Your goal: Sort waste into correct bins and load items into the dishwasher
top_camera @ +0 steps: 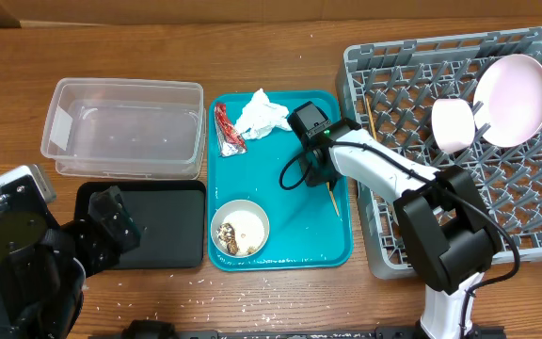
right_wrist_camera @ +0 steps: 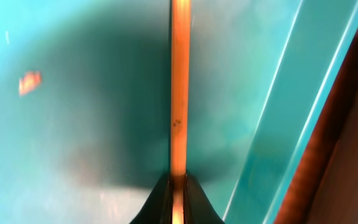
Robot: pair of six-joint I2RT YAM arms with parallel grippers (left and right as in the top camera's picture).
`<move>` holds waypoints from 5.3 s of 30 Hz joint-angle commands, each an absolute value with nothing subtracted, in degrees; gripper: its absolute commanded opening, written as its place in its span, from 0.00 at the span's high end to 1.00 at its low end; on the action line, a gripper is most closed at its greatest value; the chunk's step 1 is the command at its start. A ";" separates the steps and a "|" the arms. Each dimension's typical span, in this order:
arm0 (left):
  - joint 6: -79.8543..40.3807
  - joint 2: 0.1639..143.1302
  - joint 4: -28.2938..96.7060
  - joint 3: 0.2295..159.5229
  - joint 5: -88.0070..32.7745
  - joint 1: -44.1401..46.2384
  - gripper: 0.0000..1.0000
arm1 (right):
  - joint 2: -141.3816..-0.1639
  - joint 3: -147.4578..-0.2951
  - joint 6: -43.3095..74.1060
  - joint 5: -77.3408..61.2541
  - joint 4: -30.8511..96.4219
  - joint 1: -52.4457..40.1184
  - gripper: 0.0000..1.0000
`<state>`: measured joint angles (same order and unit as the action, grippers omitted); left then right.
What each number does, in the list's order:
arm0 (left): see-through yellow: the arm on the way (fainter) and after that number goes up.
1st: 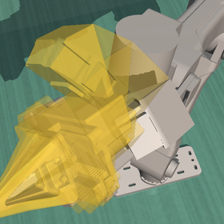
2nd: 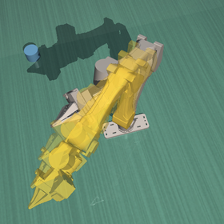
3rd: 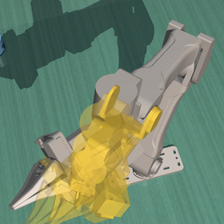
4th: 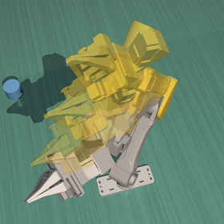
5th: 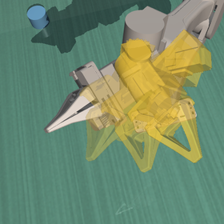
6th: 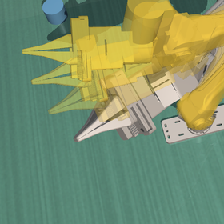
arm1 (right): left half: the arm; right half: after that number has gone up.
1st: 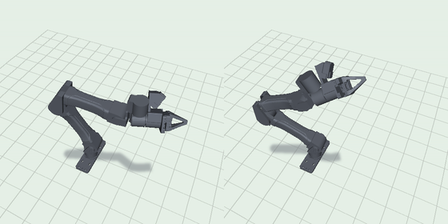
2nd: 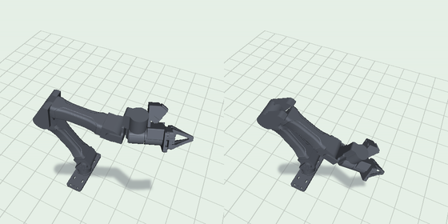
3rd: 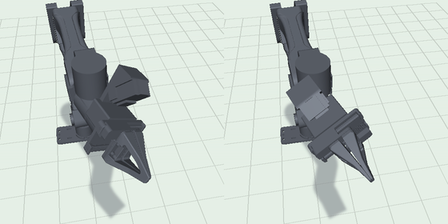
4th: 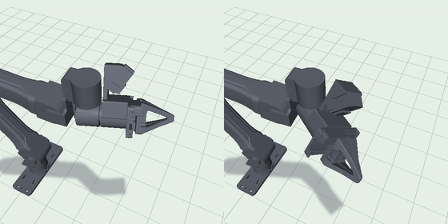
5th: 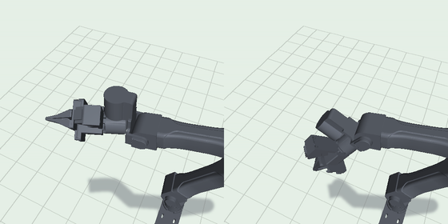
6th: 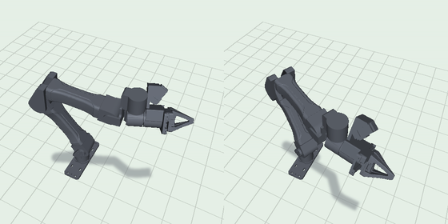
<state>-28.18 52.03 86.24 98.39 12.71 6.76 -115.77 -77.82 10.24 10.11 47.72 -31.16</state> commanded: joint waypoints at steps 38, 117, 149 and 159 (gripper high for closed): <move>-28.34 52.10 86.39 98.52 13.72 7.16 0.00 | -114.74 -76.14 4.25 4.86 45.04 -30.63 0.49; -28.34 52.10 86.39 98.52 13.72 7.16 0.00 | -52.66 -96.38 5.80 10.85 76.12 -19.31 0.00; -28.32 52.10 86.37 98.52 13.72 7.16 0.00 | -0.16 -8.38 6.02 4.38 16.21 -4.73 0.00; -28.34 52.10 86.39 98.52 13.72 7.16 0.00 | -0.16 -0.45 6.00 4.60 4.21 -4.78 0.00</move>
<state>-28.18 52.03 86.24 98.28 12.71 6.76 -0.86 -1.06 5.98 4.64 5.30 -4.95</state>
